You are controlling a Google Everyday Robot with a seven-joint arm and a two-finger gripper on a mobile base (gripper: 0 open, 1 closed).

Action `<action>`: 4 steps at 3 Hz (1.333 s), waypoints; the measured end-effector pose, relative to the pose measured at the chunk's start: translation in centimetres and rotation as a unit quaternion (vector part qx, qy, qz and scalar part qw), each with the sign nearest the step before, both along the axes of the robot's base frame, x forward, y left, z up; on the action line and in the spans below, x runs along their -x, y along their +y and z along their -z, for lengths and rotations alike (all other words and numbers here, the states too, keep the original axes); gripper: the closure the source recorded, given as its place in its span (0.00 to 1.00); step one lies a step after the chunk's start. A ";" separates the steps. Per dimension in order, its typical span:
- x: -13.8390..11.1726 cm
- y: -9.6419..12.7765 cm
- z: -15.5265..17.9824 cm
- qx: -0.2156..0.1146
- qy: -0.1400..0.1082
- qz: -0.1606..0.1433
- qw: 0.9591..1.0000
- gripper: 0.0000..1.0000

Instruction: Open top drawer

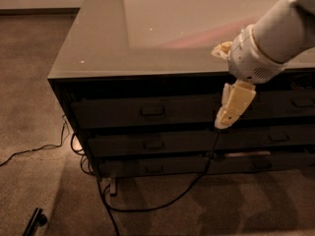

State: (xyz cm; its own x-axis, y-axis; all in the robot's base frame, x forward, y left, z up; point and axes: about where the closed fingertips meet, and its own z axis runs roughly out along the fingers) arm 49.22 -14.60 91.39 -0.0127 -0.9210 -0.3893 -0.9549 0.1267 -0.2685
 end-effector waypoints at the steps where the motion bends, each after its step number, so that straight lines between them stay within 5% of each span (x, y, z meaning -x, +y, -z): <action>1: -1.6 1.4 2.9 0.033 -0.005 -0.002 0.999 0.00; 4: -2.0 1.3 4.2 0.016 -0.008 -0.026 0.999 0.00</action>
Offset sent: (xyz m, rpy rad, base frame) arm 0.0135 0.0117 -0.0241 -0.0545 -0.0091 0.0040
